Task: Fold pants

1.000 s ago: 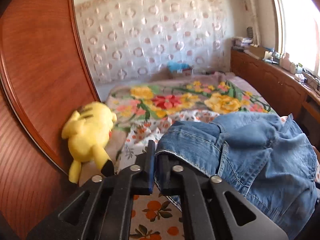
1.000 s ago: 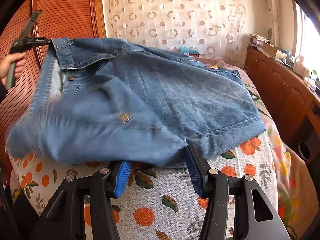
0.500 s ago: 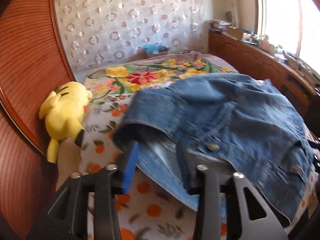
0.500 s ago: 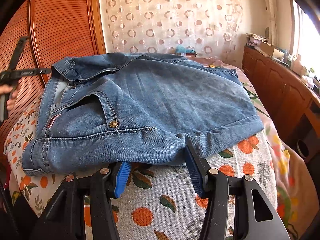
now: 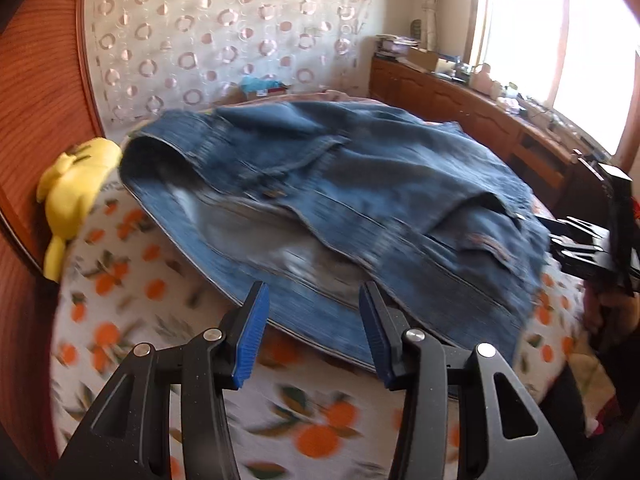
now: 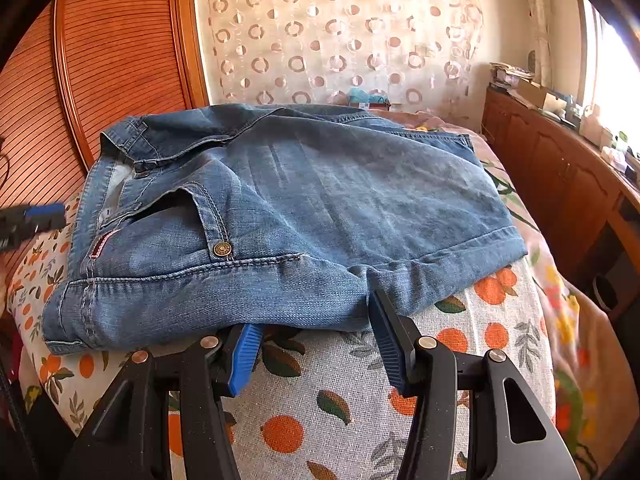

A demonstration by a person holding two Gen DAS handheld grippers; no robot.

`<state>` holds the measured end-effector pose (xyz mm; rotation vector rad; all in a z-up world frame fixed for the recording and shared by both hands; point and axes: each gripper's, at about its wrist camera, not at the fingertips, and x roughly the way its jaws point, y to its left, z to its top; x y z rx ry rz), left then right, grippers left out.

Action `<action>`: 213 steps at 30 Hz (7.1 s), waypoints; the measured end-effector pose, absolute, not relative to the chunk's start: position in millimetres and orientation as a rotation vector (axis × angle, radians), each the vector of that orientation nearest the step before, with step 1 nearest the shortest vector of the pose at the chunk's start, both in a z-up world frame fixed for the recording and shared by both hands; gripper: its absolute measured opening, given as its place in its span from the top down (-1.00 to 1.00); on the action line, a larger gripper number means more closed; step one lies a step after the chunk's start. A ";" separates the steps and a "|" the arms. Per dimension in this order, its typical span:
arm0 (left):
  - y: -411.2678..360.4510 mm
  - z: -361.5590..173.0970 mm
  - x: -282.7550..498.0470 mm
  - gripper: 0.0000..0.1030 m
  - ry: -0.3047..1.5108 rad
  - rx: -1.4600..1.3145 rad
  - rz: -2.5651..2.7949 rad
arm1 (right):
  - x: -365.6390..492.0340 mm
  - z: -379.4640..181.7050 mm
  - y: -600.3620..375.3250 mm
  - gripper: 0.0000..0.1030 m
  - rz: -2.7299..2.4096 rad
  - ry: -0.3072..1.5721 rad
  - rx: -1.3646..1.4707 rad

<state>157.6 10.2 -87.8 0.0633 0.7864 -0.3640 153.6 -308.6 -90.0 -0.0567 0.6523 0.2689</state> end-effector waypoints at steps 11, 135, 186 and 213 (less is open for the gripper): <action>-27.1 -95.3 101.1 0.07 0.806 -0.020 -0.466 | 139.4 -83.6 -316.1 -0.05 0.229 0.636 -0.094; 44.5 -43.1 91.6 0.07 0.682 0.027 -0.318 | 104.7 -27.9 -341.2 0.14 0.374 0.605 -0.093; 68.0 -103.7 181.4 1.00 0.827 0.055 -0.172 | 183.6 -92.4 -316.3 0.13 0.302 0.720 -0.098; 20.7 -119.9 265.9 0.41 0.905 0.060 -0.250 | 183.6 -92.8 -315.4 0.13 0.304 0.719 -0.089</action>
